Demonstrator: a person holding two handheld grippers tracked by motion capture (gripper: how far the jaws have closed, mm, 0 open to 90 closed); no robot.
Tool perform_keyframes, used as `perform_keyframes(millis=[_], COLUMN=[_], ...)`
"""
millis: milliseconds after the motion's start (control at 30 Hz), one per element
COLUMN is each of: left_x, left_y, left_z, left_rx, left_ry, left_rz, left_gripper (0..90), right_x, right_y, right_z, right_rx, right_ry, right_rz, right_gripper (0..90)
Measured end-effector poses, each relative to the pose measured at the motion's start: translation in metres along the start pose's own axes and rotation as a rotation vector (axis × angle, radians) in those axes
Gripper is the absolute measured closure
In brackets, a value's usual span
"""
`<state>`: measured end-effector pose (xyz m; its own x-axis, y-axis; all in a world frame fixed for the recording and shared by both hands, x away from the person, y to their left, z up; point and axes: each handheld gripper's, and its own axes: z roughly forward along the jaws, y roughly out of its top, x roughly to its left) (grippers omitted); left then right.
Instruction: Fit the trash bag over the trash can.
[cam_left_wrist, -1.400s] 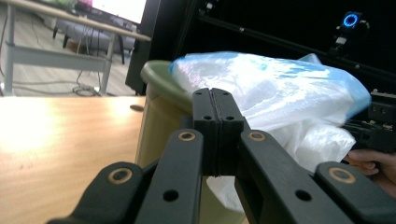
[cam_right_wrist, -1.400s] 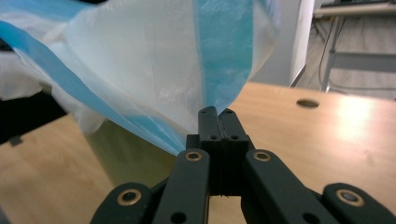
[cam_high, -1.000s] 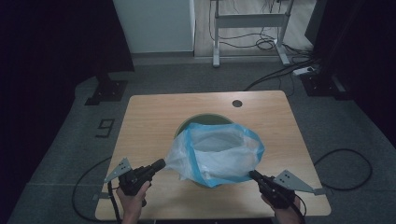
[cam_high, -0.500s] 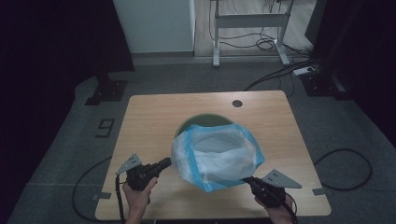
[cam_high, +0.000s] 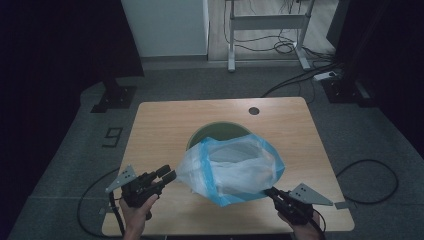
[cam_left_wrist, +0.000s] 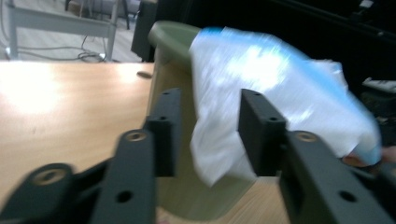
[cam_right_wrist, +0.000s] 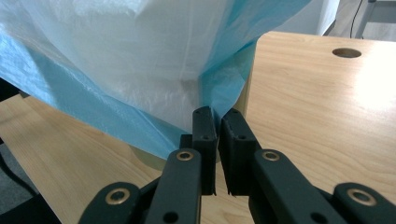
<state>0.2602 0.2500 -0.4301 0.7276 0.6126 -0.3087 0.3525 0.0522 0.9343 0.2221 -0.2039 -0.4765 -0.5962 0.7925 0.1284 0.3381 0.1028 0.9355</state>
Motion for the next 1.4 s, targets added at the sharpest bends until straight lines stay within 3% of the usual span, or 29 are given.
perform_keyframes(millis=[133,300,433,567,733,800,933,1000,1033,1133,1400], left_x=[-0.003,0.006,0.010,0.009,0.011,0.010,0.009,0.008,0.008,0.008,0.005], left_y=[0.025,0.045,0.047,0.042,0.041,0.042,0.043,0.043,0.043,0.041,0.045], left_z=[0.009,0.035,0.045,0.050,0.048,0.048,0.047,0.047,0.047,0.044,0.037], left_rx=[0.035,0.131,0.178,0.203,0.187,0.186,0.185,0.175,0.175,0.131,0.052], left_ry=[-0.006,-0.042,-0.050,-0.051,-0.106,-0.109,-0.091,-0.074,-0.074,-0.051,-0.028], left_rz=[0.033,0.043,0.046,0.052,0.033,0.031,0.052,0.063,0.063,0.071,0.090], left_gripper=[47.4,40.9,36.6,39.9,65.9,72.3,84.1,87.6,88.5,89.4,89.6], right_x=[0.000,0.000,-0.001,-0.002,0.000,0.001,0.006,0.007,0.007,0.003,-0.007], right_y=[0.002,0.002,0.003,0.003,0.004,0.006,0.016,0.025,0.025,0.046,0.089], right_z=[-0.001,0.000,-0.002,-0.003,-0.005,-0.006,-0.014,-0.021,-0.021,-0.033,-0.041], right_rx=[-0.004,0.000,-0.008,-0.010,-0.016,-0.021,-0.058,-0.089,-0.089,-0.131,-0.171], right_ry=[-0.004,-0.002,-0.006,-0.006,0.000,0.009,0.010,0.005,0.005,0.005,0.087], right_rz=[-0.005,-0.008,-0.008,-0.008,-0.013,-0.020,-0.039,-0.043,-0.043,-0.035,0.003], right_gripper=[82.0,81.9,81.8,81.6,80.7,78.0,56.4,47.6,47.6,39.1,36.2])
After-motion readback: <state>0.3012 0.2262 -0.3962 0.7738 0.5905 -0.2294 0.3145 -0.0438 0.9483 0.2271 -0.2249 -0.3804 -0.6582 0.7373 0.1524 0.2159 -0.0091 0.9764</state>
